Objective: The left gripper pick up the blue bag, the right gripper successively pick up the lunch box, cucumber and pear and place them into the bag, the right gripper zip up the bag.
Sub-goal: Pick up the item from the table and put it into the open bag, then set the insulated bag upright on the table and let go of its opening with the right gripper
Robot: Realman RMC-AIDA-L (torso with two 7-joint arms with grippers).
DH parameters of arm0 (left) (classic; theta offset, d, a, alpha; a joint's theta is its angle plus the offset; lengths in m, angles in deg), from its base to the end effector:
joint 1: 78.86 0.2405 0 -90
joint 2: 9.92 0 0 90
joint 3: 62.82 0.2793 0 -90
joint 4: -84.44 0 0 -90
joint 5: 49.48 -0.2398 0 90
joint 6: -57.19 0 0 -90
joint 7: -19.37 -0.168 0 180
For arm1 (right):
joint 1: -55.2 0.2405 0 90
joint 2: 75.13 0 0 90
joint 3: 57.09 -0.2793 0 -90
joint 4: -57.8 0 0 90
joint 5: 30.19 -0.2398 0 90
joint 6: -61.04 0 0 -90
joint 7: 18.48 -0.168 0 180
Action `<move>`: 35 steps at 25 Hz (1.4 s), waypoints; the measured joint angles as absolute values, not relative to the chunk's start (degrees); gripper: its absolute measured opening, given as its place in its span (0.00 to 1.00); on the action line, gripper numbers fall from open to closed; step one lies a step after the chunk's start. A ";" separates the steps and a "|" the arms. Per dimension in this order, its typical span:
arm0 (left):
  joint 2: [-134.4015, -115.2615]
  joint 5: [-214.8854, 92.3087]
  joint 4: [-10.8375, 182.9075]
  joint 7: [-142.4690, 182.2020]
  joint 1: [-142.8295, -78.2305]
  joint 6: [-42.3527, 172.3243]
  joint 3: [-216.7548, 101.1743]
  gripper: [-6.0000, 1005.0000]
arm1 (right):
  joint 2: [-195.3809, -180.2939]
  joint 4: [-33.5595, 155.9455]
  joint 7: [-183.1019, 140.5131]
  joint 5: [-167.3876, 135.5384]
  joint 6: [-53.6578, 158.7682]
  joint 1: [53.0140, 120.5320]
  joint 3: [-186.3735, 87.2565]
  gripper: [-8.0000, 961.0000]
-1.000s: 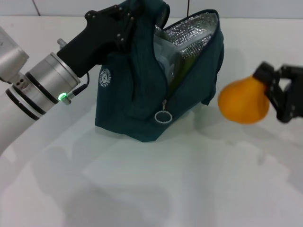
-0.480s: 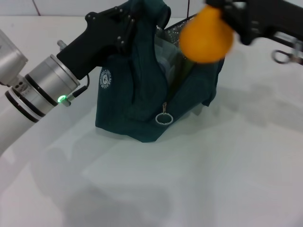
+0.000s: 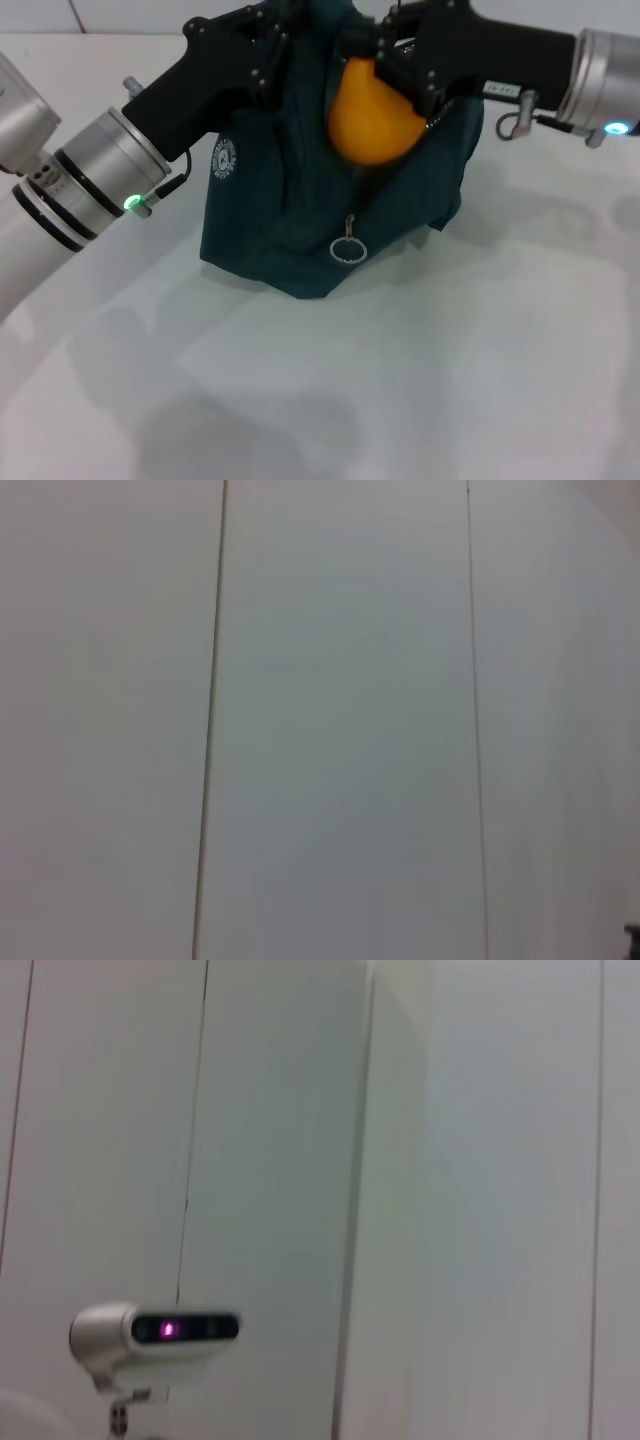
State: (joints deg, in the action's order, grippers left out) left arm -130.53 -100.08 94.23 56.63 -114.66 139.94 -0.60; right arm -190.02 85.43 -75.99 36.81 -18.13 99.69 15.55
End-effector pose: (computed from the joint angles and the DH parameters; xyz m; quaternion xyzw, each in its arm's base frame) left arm -0.2315 0.4031 -0.0620 -0.8097 -0.1089 -0.4686 0.3361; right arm 0.1357 0.4416 -0.0476 -0.9114 -0.0211 0.3822 0.1509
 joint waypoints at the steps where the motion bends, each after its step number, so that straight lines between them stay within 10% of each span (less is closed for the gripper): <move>1: -130.51 -100.01 94.24 56.64 -114.71 139.95 -0.60 0.06 | -190.02 85.43 -75.99 36.81 -18.13 99.69 15.55 0.08; 18: -130.50 -99.75 94.34 56.76 -115.28 139.98 -0.60 0.06 | -190.87 86.78 -76.33 40.29 -13.98 97.47 19.02 0.09; 30: -130.50 -99.70 94.03 56.76 -114.61 139.65 -0.67 0.06 | -190.31 98.01 -75.41 36.45 -19.36 84.54 17.19 0.28; 35: -130.45 -99.62 93.97 56.76 -114.29 139.48 -0.88 0.07 | -187.96 105.39 -77.87 40.19 -21.16 74.95 15.80 0.52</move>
